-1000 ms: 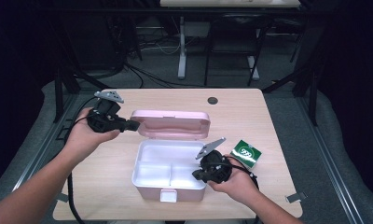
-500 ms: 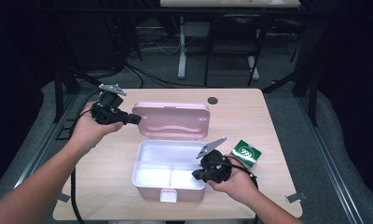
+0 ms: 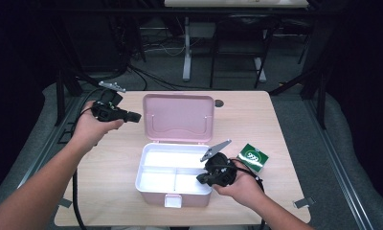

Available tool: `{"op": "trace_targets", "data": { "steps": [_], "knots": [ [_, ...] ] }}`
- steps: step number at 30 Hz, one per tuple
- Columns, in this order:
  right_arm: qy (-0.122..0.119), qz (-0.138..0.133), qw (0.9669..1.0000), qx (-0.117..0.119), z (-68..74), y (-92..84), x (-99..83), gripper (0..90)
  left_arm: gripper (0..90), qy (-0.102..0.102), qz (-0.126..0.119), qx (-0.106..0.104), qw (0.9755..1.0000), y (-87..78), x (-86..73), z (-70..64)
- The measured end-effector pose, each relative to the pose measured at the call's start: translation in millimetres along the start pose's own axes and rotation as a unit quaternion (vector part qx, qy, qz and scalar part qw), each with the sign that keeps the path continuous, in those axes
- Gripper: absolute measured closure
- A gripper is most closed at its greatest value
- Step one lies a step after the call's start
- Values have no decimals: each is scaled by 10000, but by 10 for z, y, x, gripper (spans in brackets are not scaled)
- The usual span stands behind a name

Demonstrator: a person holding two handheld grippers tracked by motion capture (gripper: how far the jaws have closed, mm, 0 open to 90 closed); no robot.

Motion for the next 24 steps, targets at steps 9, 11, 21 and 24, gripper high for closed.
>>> {"op": "trace_targets", "data": {
  "steps": [9, 11, 21, 24],
  "knots": [
    [-73, 42, 9999, -91, 15, 3, 8, 900, 876, 35, 166, 127, 9998, -145, -186, 32],
    [-82, 97, 9999, 85, 13, -4, 12, 900, 877, 51, 212, 133, 9997, -163, -216, 40],
    [-73, 61, 9999, -118, 20, 3, 17, 900, 867, 233, 465, -1, 9986, -142, -343, -42],
    [-96, 91, 9998, -136, 30, 2, 22, 900, 853, 349, 520, -48, 9980, -117, -357, -102]
  ]
}}
Point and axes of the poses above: each handheld gripper's, and its own axes: y roughly forward along the jaws, x roughly out of its top, z roughly to its left, the point moved 2 cm from there along y, roughly forward along the jaws, and after that the axes turned 9 degrees about -y, right-handed, at the moved point
